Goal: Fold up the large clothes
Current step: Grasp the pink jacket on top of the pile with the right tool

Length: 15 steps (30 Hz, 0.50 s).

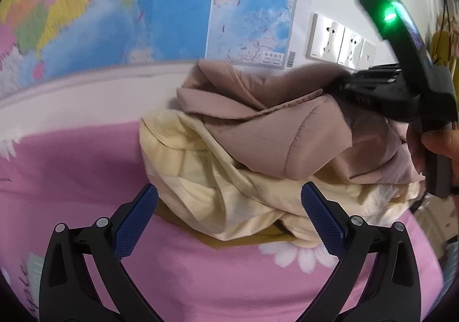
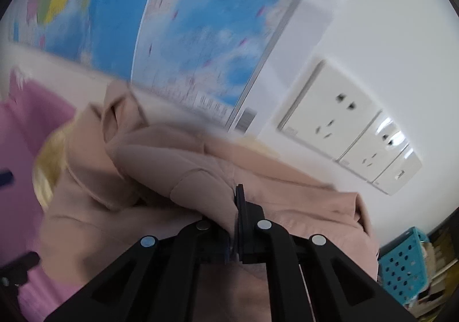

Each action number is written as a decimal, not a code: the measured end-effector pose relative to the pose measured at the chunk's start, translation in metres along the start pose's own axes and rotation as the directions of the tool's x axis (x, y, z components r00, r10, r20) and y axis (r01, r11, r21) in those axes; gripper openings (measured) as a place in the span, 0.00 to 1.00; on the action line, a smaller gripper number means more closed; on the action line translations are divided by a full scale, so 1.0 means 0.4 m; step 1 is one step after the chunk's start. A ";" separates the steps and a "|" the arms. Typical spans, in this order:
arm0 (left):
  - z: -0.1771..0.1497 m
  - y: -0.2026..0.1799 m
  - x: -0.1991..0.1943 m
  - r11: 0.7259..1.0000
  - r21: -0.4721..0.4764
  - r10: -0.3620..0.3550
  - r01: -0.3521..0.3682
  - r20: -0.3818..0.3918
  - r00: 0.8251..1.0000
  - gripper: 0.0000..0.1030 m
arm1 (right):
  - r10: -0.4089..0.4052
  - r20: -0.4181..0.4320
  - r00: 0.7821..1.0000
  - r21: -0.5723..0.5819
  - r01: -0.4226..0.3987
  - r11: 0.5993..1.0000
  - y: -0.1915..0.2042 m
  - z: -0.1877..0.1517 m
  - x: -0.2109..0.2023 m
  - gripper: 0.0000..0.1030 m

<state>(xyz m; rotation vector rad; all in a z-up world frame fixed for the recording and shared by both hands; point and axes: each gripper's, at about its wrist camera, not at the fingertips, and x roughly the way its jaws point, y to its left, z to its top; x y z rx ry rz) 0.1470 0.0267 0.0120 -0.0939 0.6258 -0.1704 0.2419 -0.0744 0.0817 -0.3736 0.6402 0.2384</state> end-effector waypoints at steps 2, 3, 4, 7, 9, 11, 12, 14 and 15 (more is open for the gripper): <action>0.004 -0.001 -0.007 0.997 -0.018 -0.071 0.071 -0.002 0.997 0.82 | 0.010 0.060 0.998 0.056 -0.013 0.998 -0.039 0.010 -0.049 0.03; 0.008 -0.009 -0.013 0.994 -0.015 -0.104 0.104 -0.002 0.995 0.77 | 0.011 0.096 0.995 0.099 -0.021 0.995 -0.071 0.016 -0.081 0.03; 0.009 -0.018 -0.017 0.991 -0.011 -0.137 0.137 -0.002 0.991 0.74 | 0.010 0.117 0.993 0.130 -0.025 0.991 -0.093 0.017 -0.104 0.03; 0.021 -0.051 -0.021 0.974 -0.018 -0.228 0.227 -0.012 0.974 0.71 | 0.008 0.201 0.979 0.207 -0.050 0.977 -0.169 0.022 -0.199 0.03; 0.025 -0.077 -0.016 0.960 -0.022 -0.280 0.279 -0.028 0.960 0.71 | 0.011 0.232 0.973 0.241 -0.068 0.968 -0.217 0.021 -0.238 0.03; 0.030 -0.088 -0.006 0.946 -0.039 -0.325 0.323 -0.038 0.945 0.71 | 0.009 0.264 0.965 0.281 -0.086 0.956 -0.266 0.013 -0.279 0.03; 0.032 -0.089 -0.001 0.940 -0.052 -0.339 0.337 -0.041 0.940 0.72 | 0.010 0.277 0.961 0.300 -0.096 0.949 -0.292 0.010 -0.291 0.03; 0.038 -0.086 0.013 0.937 -0.084 -0.342 0.339 -0.023 0.940 0.76 | 0.013 0.311 0.950 0.351 -0.127 0.928 -0.352 -0.006 -0.335 0.03; 0.041 -0.086 0.018 0.944 -0.083 -0.320 0.319 0.000 0.947 0.81 | 0.017 0.325 0.946 0.366 -0.142 0.920 -0.374 -0.013 -0.345 0.03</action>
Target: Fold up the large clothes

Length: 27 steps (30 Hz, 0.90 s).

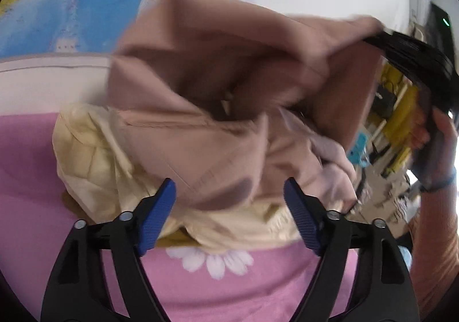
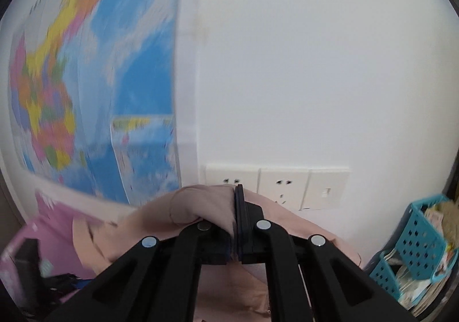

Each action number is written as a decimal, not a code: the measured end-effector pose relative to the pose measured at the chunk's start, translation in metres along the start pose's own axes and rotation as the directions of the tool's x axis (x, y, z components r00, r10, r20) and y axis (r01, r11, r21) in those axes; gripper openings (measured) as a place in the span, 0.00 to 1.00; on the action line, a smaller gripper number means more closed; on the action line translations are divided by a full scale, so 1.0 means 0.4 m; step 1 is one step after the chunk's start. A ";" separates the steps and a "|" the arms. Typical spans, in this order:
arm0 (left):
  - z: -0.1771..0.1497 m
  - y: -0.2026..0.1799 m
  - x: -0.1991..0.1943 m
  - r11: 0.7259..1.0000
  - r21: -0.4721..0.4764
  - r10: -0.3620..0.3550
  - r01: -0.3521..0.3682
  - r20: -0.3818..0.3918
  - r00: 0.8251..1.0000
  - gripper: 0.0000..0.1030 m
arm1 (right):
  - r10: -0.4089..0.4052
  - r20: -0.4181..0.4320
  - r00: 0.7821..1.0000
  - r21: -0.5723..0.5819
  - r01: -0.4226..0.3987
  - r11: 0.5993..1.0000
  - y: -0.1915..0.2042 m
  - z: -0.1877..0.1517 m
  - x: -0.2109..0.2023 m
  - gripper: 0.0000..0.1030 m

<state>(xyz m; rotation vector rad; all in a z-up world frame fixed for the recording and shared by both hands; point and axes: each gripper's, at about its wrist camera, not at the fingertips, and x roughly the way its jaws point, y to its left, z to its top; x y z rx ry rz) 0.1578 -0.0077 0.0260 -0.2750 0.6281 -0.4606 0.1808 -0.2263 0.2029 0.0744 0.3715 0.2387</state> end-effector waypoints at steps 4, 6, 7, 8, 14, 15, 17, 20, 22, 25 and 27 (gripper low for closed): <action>-0.001 0.003 0.023 0.996 0.002 0.092 -0.092 0.032 0.995 0.83 | 0.016 0.044 0.999 0.047 -0.018 0.999 -0.046 0.011 -0.057 0.03; -0.008 -0.004 0.035 0.989 0.026 0.143 -0.144 0.047 0.989 0.83 | 0.025 0.059 0.998 0.069 -0.029 0.997 -0.066 0.016 -0.084 0.03; -0.014 -0.011 0.037 0.985 0.046 0.165 -0.168 0.060 0.984 0.83 | 0.036 0.067 0.997 0.082 -0.042 0.996 -0.077 0.021 -0.098 0.03; -0.019 -0.016 0.041 0.983 0.057 0.169 -0.172 0.065 0.984 0.83 | 0.042 0.071 0.997 0.090 -0.048 0.995 -0.081 0.027 -0.104 0.03; 0.007 -0.056 0.126 0.988 0.107 0.113 -0.112 -0.008 0.994 0.15 | 0.041 0.108 0.993 0.094 -0.052 0.994 -0.083 0.063 -0.166 0.03; 0.015 -0.058 0.131 0.989 0.106 0.103 -0.102 -0.006 0.995 0.11 | 0.042 0.114 0.993 0.089 -0.052 0.995 -0.079 0.070 -0.180 0.03; 0.038 -0.066 0.112 0.990 0.111 0.083 -0.085 0.021 0.996 0.10 | 0.033 0.132 0.991 0.086 -0.045 0.995 -0.077 0.087 -0.220 0.03; 0.088 -0.088 0.021 0.988 0.147 0.034 -0.049 0.103 0.994 0.09 | 0.024 0.179 0.984 0.094 -0.041 0.995 -0.081 0.119 -0.306 0.03; 0.134 -0.129 -0.066 0.983 0.176 0.012 -0.045 0.181 0.983 0.09 | 0.013 0.224 0.974 0.089 -0.033 0.996 -0.072 0.144 -0.376 0.03; 0.191 -0.172 -0.191 0.981 0.193 -0.036 -0.015 0.257 0.966 0.09 | 0.030 0.307 0.951 0.078 -0.056 0.995 -0.037 0.194 -0.519 0.03; 0.216 -0.213 -0.302 0.974 0.222 -0.041 -0.035 0.330 0.943 0.09 | 0.048 0.360 0.932 0.062 -0.076 0.995 -0.005 0.220 -0.613 0.03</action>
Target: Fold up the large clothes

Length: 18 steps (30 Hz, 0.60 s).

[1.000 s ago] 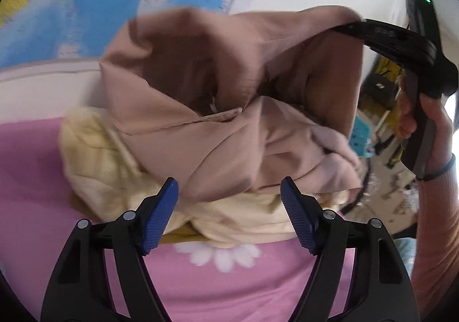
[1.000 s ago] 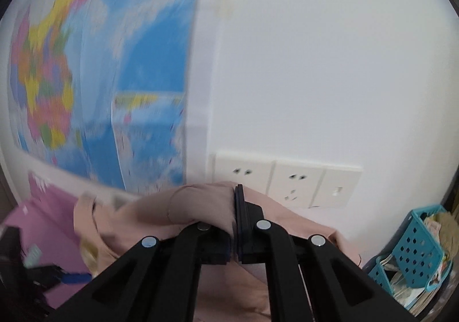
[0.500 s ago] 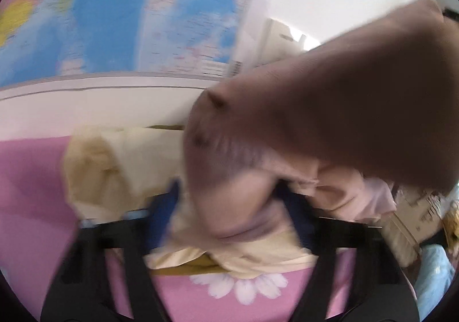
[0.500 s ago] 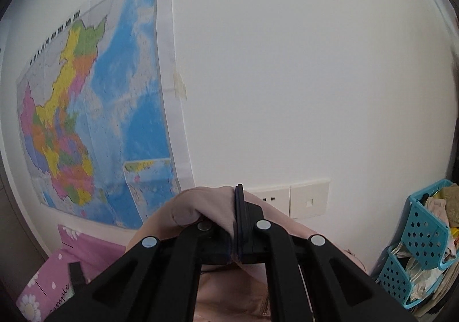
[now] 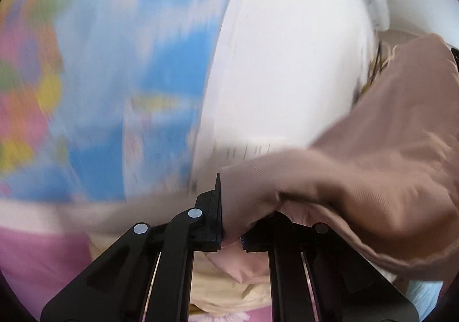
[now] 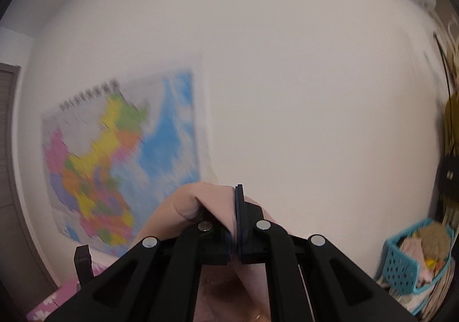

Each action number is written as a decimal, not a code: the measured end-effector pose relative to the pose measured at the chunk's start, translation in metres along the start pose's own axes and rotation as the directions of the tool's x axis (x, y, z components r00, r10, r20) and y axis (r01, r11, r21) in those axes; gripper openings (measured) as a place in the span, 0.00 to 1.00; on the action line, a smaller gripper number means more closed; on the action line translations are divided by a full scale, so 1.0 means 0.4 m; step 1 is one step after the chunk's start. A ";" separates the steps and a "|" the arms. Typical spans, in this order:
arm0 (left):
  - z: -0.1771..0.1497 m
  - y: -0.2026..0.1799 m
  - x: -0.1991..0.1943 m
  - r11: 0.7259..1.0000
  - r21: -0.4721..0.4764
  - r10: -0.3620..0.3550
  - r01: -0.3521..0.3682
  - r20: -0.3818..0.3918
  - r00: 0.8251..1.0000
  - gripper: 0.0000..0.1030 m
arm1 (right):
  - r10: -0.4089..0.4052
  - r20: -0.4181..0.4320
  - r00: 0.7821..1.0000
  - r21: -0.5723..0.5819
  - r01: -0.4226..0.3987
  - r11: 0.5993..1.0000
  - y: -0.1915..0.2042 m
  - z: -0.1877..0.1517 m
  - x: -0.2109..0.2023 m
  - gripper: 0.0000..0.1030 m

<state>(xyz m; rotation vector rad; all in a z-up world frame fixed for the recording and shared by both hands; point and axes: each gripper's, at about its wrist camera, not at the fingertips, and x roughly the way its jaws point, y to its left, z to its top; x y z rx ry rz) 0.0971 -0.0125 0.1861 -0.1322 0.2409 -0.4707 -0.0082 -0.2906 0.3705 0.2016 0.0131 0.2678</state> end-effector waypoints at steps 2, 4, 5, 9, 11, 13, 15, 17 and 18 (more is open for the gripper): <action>0.062 -0.013 -0.110 1.000 0.025 0.017 -0.019 0.059 0.998 0.09 | 0.033 0.050 0.998 -0.006 -0.033 0.999 0.039 0.050 -0.079 0.03; 0.124 -0.013 -0.228 0.999 0.027 0.021 -0.024 0.118 0.993 0.09 | 0.077 0.099 0.992 -0.006 -0.077 0.997 0.084 0.092 -0.166 0.03; 0.146 -0.011 -0.293 0.999 0.025 0.029 -0.034 0.148 0.989 0.09 | 0.095 0.114 0.989 0.005 -0.096 0.995 0.097 0.104 -0.194 0.03; 0.210 -0.017 -0.546 0.993 0.055 0.091 -0.106 0.234 0.968 0.09 | 0.191 0.143 0.971 0.027 -0.197 0.980 0.176 0.126 -0.311 0.03; 0.225 -0.024 -0.700 0.980 0.089 0.150 -0.180 0.268 0.951 0.09 | 0.257 0.143 0.956 0.041 -0.265 0.963 0.211 0.116 -0.359 0.02; 0.231 -0.028 -0.821 0.964 0.113 0.204 -0.243 0.276 0.939 0.09 | 0.316 0.130 0.940 0.047 -0.324 0.945 0.243 0.096 -0.390 0.02; 0.234 -0.031 -0.933 0.938 0.147 0.264 -0.314 0.282 0.922 0.09 | 0.378 0.121 0.918 0.076 -0.388 0.919 0.262 0.074 -0.405 0.02; 0.236 -0.039 -1.019 0.908 0.171 0.325 -0.383 0.292 0.900 0.09 | 0.447 0.113 0.887 0.127 -0.459 0.879 0.267 0.049 -0.402 0.02; 0.238 -0.042 -1.061 0.891 0.180 0.356 -0.416 0.292 0.888 0.09 | 0.465 0.104 0.879 0.152 -0.476 0.866 0.271 0.032 -0.391 0.02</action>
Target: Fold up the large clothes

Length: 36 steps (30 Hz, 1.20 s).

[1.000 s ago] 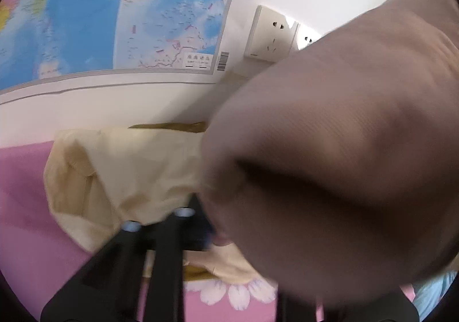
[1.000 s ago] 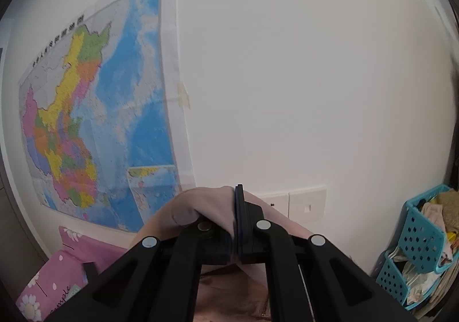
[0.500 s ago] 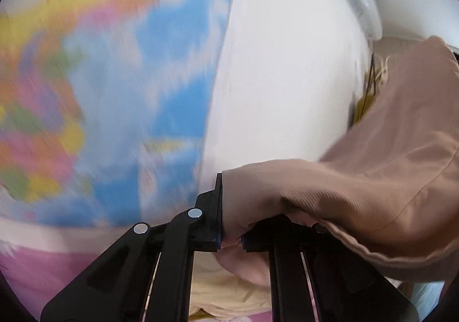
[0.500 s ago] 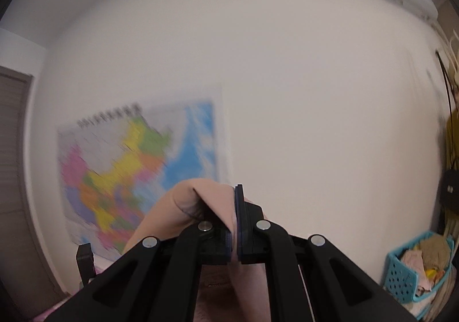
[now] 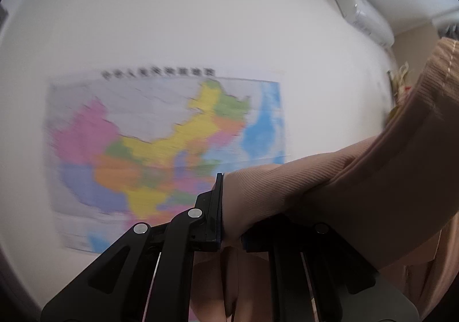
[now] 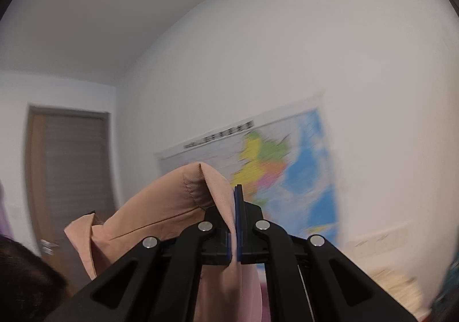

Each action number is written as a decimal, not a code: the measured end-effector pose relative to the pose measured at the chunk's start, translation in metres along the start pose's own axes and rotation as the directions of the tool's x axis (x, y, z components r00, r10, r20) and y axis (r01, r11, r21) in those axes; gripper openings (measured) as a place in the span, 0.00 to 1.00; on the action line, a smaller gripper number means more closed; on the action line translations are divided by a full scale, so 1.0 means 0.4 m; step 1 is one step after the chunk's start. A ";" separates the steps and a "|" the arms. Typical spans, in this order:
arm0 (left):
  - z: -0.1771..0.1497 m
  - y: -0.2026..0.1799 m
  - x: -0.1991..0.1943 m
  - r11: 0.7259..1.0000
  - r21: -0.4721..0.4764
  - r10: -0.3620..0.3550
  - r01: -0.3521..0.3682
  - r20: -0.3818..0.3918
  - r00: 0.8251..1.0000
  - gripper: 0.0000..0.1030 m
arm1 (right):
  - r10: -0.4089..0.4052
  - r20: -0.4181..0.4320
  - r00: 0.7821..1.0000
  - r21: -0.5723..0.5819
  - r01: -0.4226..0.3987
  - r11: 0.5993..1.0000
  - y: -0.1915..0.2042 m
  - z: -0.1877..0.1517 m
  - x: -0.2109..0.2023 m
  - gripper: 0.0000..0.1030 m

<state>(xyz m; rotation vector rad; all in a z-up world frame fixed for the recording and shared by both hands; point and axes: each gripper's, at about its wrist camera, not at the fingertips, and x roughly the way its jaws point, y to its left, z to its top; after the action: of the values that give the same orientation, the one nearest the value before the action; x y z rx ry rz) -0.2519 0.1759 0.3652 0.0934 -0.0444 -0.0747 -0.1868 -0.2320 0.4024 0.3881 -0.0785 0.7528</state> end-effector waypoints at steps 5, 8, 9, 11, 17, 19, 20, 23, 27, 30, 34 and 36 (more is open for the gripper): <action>-0.032 0.038 -0.001 0.993 0.057 0.110 -0.104 -0.114 0.987 0.09 | 0.019 -0.145 0.989 0.125 -0.001 0.992 -0.088 -0.135 0.141 0.02; -0.165 0.093 0.142 0.992 0.021 0.128 -0.128 -0.322 0.938 0.09 | -0.001 -0.308 0.951 0.241 0.079 0.967 -0.216 -0.278 0.283 0.02; -0.212 0.107 0.183 0.991 0.015 0.130 -0.134 -0.379 0.916 0.09 | -0.017 -0.375 0.927 0.270 0.127 0.954 -0.265 -0.347 0.338 0.02; -0.368 0.136 0.294 0.986 0.018 0.151 -0.166 -0.515 0.843 0.09 | -0.029 -0.485 0.874 0.296 0.195 0.935 -0.337 -0.483 0.421 0.02; -0.781 0.211 0.537 0.971 -0.071 0.087 -0.229 -0.787 0.611 0.09 | -0.063 -0.723 0.688 0.315 0.409 0.856 -0.537 -0.841 0.619 0.02; -0.859 0.228 0.582 0.965 -0.099 0.056 -0.243 -0.826 0.560 0.10 | -0.075 -0.757 0.649 0.312 0.460 0.831 -0.598 -0.899 0.653 0.03; -0.876 0.241 0.606 0.962 -0.117 0.039 -0.248 -0.837 0.546 0.10 | -0.081 -0.769 0.634 0.305 0.476 0.825 -0.616 -0.912 0.663 0.03; -0.909 0.273 0.676 0.952 -0.168 -0.017 -0.254 -0.863 0.505 0.13 | -0.150 -0.805 0.574 0.217 0.520 0.826 -0.651 -0.922 0.696 0.20; -0.931 0.305 0.744 0.932 -0.242 -0.096 -0.271 -0.883 0.459 0.29 | -0.291 -0.790 0.539 0.070 0.552 0.831 -0.668 -0.866 0.692 0.65; -0.911 0.331 0.756 0.922 -0.313 -0.170 -0.226 -0.855 0.489 0.63 | -0.308 -0.743 0.595 0.006 0.467 0.884 -0.625 -0.802 0.652 0.70; -0.863 0.371 0.729 0.880 -0.439 -0.283 -0.183 -0.791 0.542 0.68 | -0.325 -0.746 0.582 -0.178 0.296 0.938 -0.515 -0.807 0.696 0.77; -0.838 0.380 0.713 0.864 -0.477 -0.312 -0.162 -0.760 0.570 0.68 | -0.378 -0.752 0.540 -0.327 0.192 0.925 -0.460 -0.853 0.736 0.77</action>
<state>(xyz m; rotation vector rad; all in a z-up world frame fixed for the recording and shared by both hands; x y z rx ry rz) 0.0594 0.3358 0.0578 -0.4159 0.9492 -0.1257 0.1303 -0.0358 0.0893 -0.1827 0.7695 0.5198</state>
